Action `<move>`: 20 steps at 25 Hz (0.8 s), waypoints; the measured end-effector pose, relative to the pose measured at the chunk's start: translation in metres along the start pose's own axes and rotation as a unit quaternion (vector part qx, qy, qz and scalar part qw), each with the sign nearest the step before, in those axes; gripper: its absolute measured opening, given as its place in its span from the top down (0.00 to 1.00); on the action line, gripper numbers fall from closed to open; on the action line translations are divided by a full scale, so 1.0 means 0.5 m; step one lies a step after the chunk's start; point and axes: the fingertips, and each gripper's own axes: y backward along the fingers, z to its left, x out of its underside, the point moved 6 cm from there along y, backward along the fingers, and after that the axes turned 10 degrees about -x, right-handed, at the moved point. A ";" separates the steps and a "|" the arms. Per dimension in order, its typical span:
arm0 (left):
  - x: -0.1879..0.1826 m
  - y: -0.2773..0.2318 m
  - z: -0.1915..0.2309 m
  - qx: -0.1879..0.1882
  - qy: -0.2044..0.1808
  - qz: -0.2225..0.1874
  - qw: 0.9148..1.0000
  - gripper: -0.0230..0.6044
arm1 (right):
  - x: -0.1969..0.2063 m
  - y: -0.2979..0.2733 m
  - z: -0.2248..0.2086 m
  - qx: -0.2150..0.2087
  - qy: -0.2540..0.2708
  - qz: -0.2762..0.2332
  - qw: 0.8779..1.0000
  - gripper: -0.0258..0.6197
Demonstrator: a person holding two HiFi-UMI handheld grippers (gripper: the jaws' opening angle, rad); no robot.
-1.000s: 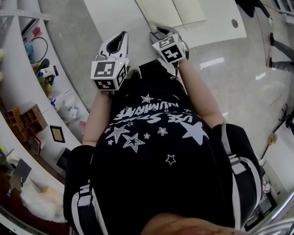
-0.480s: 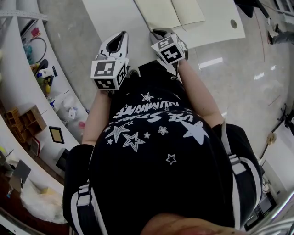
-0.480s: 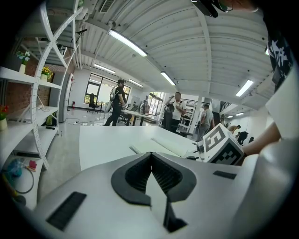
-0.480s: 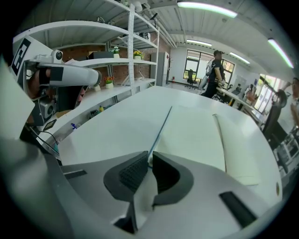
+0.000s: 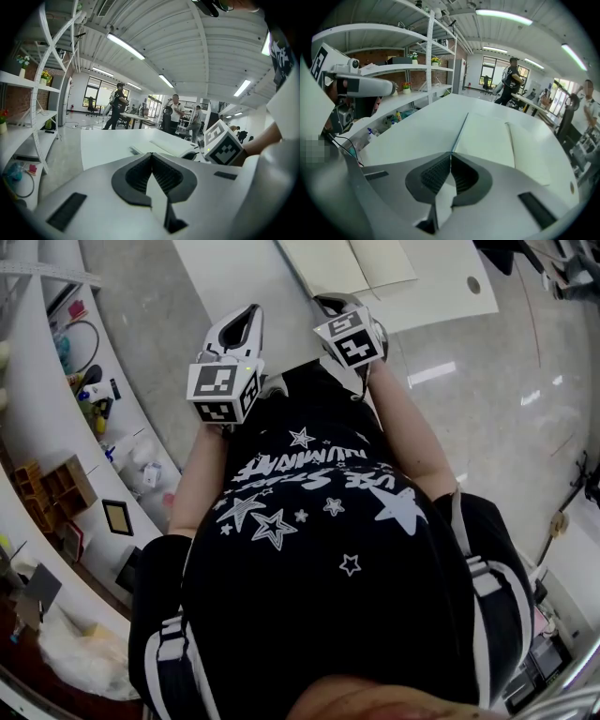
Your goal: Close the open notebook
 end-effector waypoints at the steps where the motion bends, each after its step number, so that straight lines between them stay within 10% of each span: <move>1: 0.000 0.003 -0.001 0.002 0.000 -0.001 1.000 0.94 | -0.005 0.009 0.000 0.005 0.001 -0.007 1.000 0.94; 20: -0.040 -0.041 -0.093 0.017 -0.003 -0.021 1.000 0.94 | -0.049 0.232 -0.134 0.046 -0.035 -0.129 0.990 0.94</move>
